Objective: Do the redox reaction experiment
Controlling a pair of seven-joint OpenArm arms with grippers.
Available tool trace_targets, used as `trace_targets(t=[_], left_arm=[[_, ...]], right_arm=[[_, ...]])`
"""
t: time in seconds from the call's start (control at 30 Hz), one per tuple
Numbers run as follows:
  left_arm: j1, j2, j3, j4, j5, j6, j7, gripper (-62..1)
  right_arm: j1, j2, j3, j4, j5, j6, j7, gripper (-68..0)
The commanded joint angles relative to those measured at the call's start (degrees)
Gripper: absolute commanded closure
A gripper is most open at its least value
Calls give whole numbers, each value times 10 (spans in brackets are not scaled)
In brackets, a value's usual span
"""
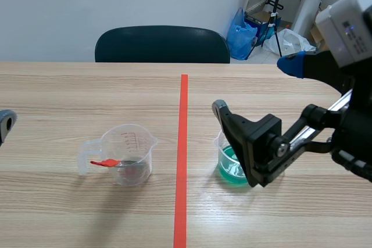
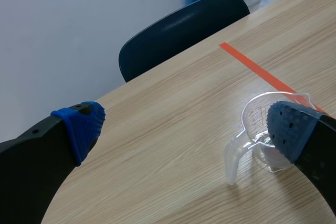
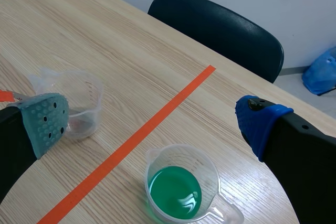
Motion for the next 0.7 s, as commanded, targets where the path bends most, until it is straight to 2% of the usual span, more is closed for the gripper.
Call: trace_targets(t=[0.0, 0.6, 0.67], left_arm=[[5, 3, -3, 0, -6, 3, -6, -623], [5, 3, -3, 0, -6, 4, -6, -623], [5, 3, -3, 0, -10, 12, -6, -623]], right_arm=[[8, 3, 4, 3, 4, -2, 11, -679], [8, 3, 4, 3, 4, -2, 11, -679], [8, 3, 4, 3, 4, -2, 11, -679]])
